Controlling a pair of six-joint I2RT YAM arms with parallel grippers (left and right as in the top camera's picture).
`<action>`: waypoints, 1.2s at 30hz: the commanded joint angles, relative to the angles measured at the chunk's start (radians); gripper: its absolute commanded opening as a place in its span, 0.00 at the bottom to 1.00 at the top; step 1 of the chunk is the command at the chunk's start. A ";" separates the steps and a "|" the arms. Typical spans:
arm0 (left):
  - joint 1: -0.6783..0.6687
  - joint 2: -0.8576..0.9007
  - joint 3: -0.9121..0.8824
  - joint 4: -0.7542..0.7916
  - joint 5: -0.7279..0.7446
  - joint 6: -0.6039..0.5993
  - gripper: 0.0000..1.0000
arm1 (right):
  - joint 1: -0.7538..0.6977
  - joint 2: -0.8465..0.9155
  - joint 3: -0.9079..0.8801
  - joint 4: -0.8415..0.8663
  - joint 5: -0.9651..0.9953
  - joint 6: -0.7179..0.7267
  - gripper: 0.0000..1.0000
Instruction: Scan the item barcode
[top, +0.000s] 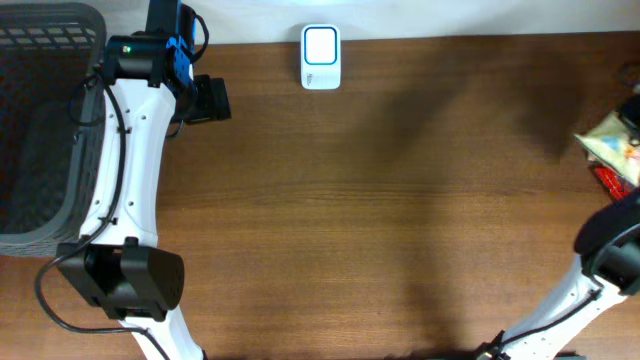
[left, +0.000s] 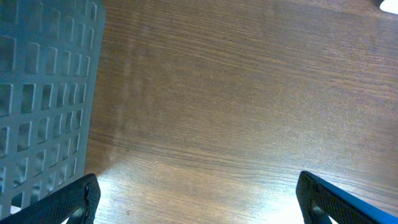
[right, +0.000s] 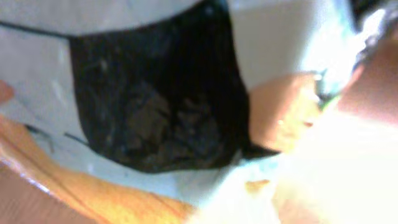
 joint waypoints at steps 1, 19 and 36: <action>0.004 -0.008 0.004 0.002 -0.008 -0.010 0.99 | -0.071 0.002 -0.002 0.011 0.042 -0.006 0.04; 0.004 -0.008 0.004 0.002 -0.008 -0.010 0.99 | -0.261 -0.040 -0.161 -0.064 0.175 0.103 0.99; 0.004 -0.008 0.004 0.002 -0.008 -0.010 0.99 | -0.249 -0.011 -0.565 0.480 -0.262 -0.216 0.04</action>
